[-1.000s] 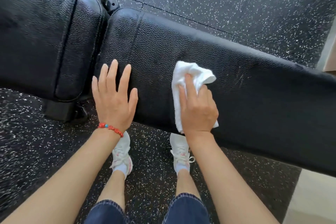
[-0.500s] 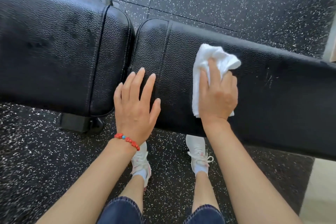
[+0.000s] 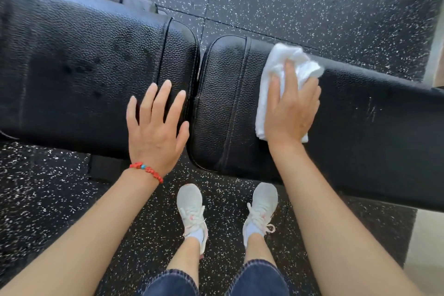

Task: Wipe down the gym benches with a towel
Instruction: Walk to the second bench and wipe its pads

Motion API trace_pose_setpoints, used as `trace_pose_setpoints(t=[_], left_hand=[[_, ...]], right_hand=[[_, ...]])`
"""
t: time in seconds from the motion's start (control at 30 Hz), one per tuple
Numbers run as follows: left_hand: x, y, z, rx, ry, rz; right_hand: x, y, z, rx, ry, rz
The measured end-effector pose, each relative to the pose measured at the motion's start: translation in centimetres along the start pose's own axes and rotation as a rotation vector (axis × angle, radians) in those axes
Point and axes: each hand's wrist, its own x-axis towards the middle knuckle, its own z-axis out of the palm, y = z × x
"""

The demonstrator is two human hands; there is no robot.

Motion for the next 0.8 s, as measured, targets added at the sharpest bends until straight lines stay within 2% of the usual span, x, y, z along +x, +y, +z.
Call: trace_pose_setpoints(t=[0.13,0.23,0.33,0.47,0.53,0.63,0.8], left_hand=[[0.1,0.0,-0.2,-0.011,-0.015,-0.002],[0.1,0.1,-0.1,-0.012,-0.012,-0.002],[0.0,0.0,0.1,-0.005,-0.014,-0.009],[0.1,0.1,0.2,0.0,-0.007,-0.008],[0.1,0.1,0.1,0.015,-0.005,-0.011],[0.2,0.2,-0.1,0.015,-0.015,-0.016],[0.5,0.3,-1.0,-0.061,-0.043,-0.026]], right_hand=[[-6.2,0.1,-1.2,0.022,-0.014,-0.079],[-7.4,0.1,-1.5,0.067,-0.056,-0.089],[-4.8,-0.9,-1.0,0.078,-0.075,-0.128],[2.1,-4.5,1.3,0.097,-0.104,-0.093],[3.1,-5.2,1.8,0.098,-0.07,-0.126],[0.3,-4.7,1.3,0.056,0.017,-0.209],[-7.8,-3.3,-0.4,0.054,-0.118,-0.315]])
